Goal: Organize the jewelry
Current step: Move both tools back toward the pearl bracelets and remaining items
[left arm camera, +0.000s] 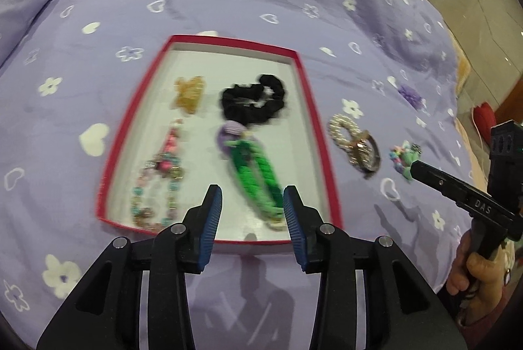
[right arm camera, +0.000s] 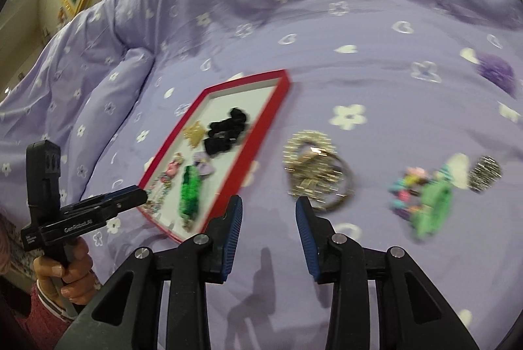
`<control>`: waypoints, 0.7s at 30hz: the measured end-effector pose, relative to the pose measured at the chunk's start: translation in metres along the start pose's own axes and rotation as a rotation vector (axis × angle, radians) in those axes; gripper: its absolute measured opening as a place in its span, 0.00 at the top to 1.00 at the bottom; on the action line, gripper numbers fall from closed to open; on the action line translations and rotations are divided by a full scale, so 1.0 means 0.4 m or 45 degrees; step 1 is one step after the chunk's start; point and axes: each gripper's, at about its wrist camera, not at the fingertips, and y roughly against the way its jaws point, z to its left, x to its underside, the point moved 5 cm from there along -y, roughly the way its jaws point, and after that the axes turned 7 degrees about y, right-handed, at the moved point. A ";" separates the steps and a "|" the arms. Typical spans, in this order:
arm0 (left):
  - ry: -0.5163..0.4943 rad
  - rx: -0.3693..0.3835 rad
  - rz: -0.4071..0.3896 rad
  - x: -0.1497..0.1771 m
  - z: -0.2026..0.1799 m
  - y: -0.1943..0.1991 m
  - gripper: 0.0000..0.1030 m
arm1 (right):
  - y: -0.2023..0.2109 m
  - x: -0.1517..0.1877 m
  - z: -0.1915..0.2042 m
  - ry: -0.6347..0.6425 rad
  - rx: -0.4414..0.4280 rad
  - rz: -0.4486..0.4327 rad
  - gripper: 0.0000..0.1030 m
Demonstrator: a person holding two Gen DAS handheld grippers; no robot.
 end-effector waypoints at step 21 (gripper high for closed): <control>-0.264 0.051 0.073 -0.040 -0.272 -0.120 0.63 | 0.093 0.071 -0.219 -0.159 0.174 -0.045 0.60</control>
